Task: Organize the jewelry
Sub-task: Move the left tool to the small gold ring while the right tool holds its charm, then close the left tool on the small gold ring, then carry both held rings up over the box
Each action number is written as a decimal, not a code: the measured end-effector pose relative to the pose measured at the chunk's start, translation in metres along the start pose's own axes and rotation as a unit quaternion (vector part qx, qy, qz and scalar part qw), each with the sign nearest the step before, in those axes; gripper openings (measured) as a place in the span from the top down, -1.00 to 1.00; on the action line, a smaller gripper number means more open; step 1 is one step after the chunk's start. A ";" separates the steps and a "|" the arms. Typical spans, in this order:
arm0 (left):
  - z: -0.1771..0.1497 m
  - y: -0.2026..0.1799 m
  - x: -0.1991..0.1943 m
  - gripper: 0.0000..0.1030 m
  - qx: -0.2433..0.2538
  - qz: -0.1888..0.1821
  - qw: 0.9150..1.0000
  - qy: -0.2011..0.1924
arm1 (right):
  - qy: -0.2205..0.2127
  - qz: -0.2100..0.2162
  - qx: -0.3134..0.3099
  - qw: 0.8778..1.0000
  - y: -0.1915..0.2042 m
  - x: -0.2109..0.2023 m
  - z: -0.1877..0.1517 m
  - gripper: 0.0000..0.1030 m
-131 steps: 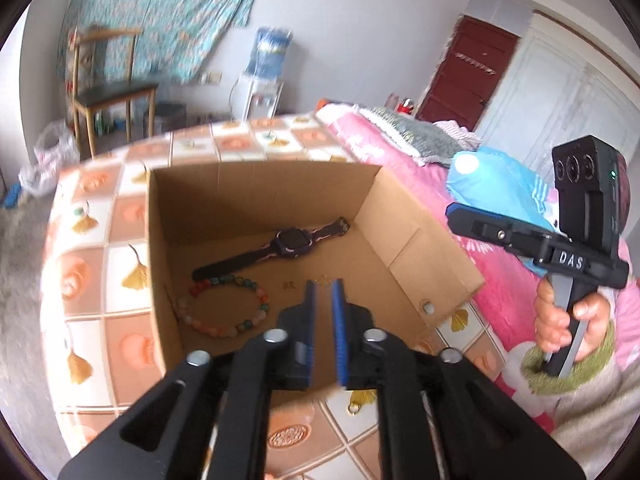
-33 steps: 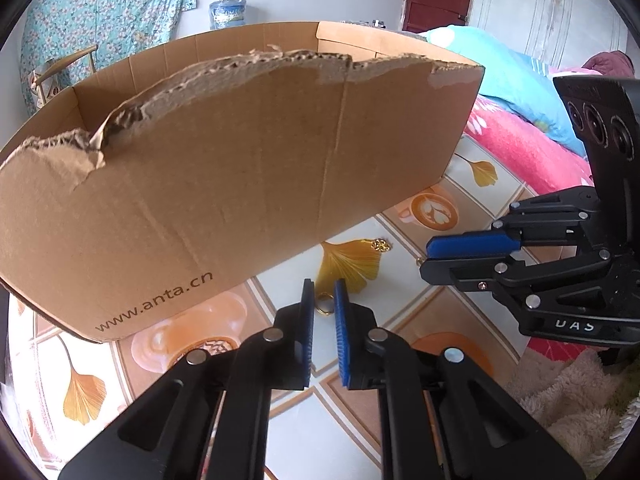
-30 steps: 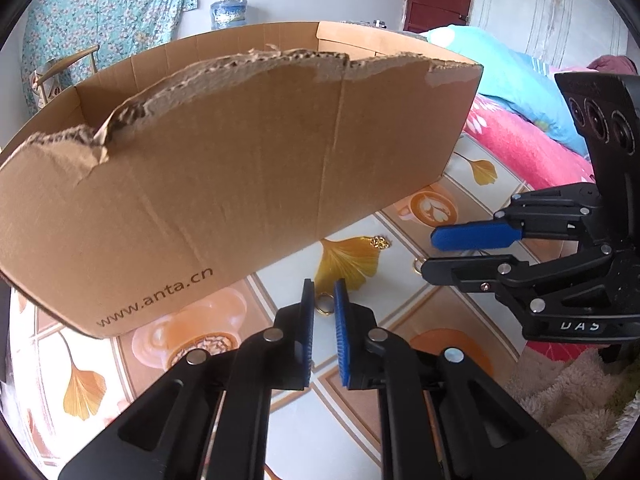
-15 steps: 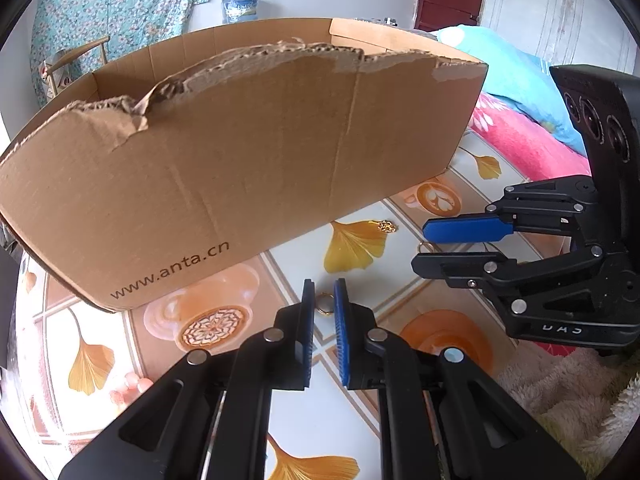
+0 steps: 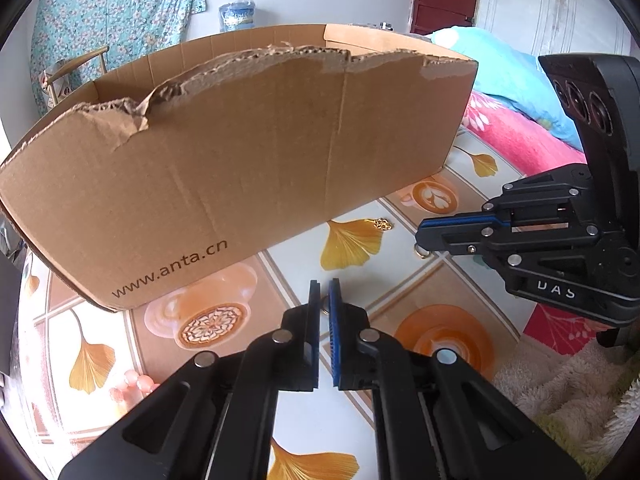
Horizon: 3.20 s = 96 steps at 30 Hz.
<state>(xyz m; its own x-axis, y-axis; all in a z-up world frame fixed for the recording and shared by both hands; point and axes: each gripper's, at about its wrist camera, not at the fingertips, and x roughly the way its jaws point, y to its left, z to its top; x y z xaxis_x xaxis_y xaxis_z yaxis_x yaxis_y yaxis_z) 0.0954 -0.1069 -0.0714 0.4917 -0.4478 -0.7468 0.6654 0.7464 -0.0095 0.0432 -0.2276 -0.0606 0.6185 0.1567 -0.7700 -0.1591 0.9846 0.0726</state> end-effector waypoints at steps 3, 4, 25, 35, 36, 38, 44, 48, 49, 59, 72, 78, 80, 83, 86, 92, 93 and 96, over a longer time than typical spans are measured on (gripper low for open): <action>0.001 0.002 -0.005 0.92 -0.002 -0.005 1.000 -0.001 | -0.007 0.011 0.012 1.000 -0.003 -0.009 0.001 0.95; 0.002 0.002 -0.007 0.92 -0.002 -0.008 1.000 -0.004 | -0.009 0.014 0.014 1.000 -0.003 -0.010 0.002 0.94; 0.001 -0.007 0.000 0.72 0.042 0.009 0.999 0.018 | 0.008 0.014 0.000 1.000 0.006 0.003 -0.004 0.51; 0.001 -0.008 0.001 0.80 0.055 0.012 0.998 0.017 | 0.005 0.005 -0.017 1.000 0.014 0.009 -0.004 0.64; 0.002 -0.007 0.001 0.81 0.056 0.012 0.998 0.017 | 0.006 0.006 -0.018 1.000 0.015 0.010 -0.003 0.76; 0.002 -0.007 0.001 0.81 0.056 0.013 0.998 0.016 | 0.006 0.008 -0.016 1.000 0.015 0.012 -0.002 0.81; 0.001 -0.006 -0.001 1.00 0.056 0.012 0.998 0.012 | 0.001 0.011 -0.006 1.000 0.013 0.013 -0.002 0.84; 0.001 -0.004 -0.002 1.00 0.049 0.011 0.999 0.012 | -0.005 0.012 -0.003 1.000 0.012 0.010 -0.001 0.84; 0.000 -0.004 -0.002 1.00 0.048 0.011 0.999 0.012 | -0.006 0.012 -0.002 1.000 0.011 0.009 -0.002 0.84; 0.003 0.005 -0.023 1.00 0.038 0.016 0.999 -0.012 | -0.029 0.009 0.011 0.999 0.000 -0.008 0.004 0.84; -0.002 0.010 -0.012 0.55 0.033 -0.003 0.999 0.040 | -0.025 0.022 0.010 0.999 0.003 -0.001 0.007 0.84; 0.001 0.009 -0.007 0.51 0.038 -0.007 0.999 0.039 | -0.024 0.025 0.013 0.999 0.003 -0.002 0.005 0.84; 0.002 0.008 -0.006 0.51 0.040 -0.003 0.999 0.037 | -0.025 0.027 0.014 0.999 0.003 -0.001 0.005 0.84; 0.002 0.007 -0.004 0.59 0.045 0.002 0.998 0.037 | -0.028 0.029 0.017 0.999 0.003 0.000 0.005 0.84; 0.003 0.004 -0.003 0.75 0.046 0.002 0.998 0.039 | -0.029 0.030 0.018 0.999 0.001 0.001 0.005 0.84; 0.003 0.002 -0.002 0.77 0.050 0.007 0.998 0.036 | -0.028 0.034 0.022 0.999 -0.002 0.001 0.002 0.84; 0.002 0.001 -0.002 0.77 0.051 0.008 0.998 0.034 | -0.028 0.034 0.022 0.999 -0.002 0.001 0.002 0.84; 0.001 0.000 -0.003 0.78 0.050 0.009 0.998 0.032 | -0.032 0.033 0.022 0.999 -0.001 -0.001 0.002 0.84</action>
<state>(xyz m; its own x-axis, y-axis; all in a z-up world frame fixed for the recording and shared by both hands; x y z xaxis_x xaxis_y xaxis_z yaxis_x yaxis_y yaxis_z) 0.0942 -0.1065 -0.0680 0.4695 -0.3996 -0.7873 0.7106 0.7002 0.0684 0.0439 -0.2285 -0.0584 0.6555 0.2238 -0.7213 -0.1677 0.9744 0.1499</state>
